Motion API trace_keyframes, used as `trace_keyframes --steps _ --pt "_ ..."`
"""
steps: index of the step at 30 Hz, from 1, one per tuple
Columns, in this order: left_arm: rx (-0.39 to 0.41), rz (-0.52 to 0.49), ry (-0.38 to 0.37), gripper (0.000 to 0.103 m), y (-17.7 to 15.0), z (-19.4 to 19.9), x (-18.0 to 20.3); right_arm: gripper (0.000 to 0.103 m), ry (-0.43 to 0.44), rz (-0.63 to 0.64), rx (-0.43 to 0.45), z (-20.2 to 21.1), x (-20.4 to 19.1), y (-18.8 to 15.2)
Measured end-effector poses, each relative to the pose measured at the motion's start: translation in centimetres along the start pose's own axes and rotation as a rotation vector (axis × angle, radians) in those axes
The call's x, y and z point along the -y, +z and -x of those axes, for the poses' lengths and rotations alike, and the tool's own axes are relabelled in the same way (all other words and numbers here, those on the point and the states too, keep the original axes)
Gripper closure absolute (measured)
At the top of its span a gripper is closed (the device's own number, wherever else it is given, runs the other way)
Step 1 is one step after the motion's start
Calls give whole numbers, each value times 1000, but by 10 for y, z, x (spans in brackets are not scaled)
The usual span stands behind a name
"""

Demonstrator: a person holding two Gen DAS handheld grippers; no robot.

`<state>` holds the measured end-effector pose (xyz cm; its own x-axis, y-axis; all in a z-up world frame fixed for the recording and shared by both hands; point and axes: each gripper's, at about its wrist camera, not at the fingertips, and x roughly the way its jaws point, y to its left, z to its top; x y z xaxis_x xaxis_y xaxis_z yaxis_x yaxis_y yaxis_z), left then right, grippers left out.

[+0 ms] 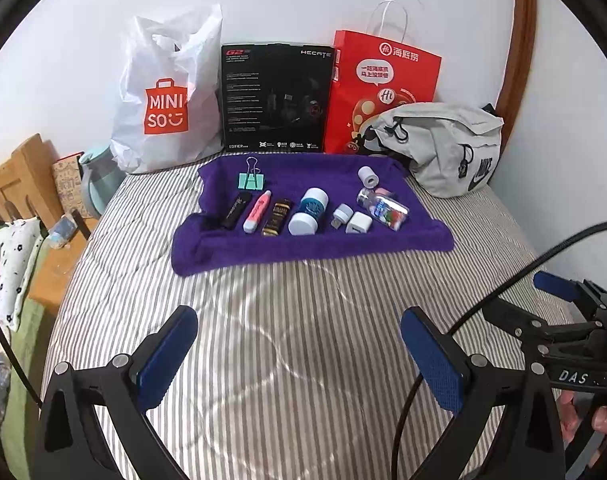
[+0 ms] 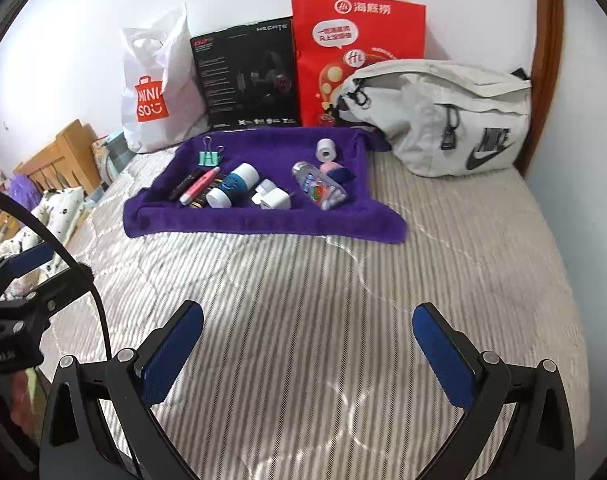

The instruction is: Organize rigid objects

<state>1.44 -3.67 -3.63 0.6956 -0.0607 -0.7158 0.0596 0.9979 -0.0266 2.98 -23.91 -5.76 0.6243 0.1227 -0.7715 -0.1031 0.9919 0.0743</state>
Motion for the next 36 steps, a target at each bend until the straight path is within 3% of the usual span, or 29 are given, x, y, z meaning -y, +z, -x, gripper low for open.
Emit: trace_keyframes --steps 8,14,36 --pt "14 -35 127 0 -12 11 14 0 -9 -24 1 14 7 -14" --pt "7 -12 81 0 -12 11 14 0 0 -24 17 21 6 -16" --pt "9 -10 82 0 -13 17 15 0 -5 20 32 30 -7 -17"
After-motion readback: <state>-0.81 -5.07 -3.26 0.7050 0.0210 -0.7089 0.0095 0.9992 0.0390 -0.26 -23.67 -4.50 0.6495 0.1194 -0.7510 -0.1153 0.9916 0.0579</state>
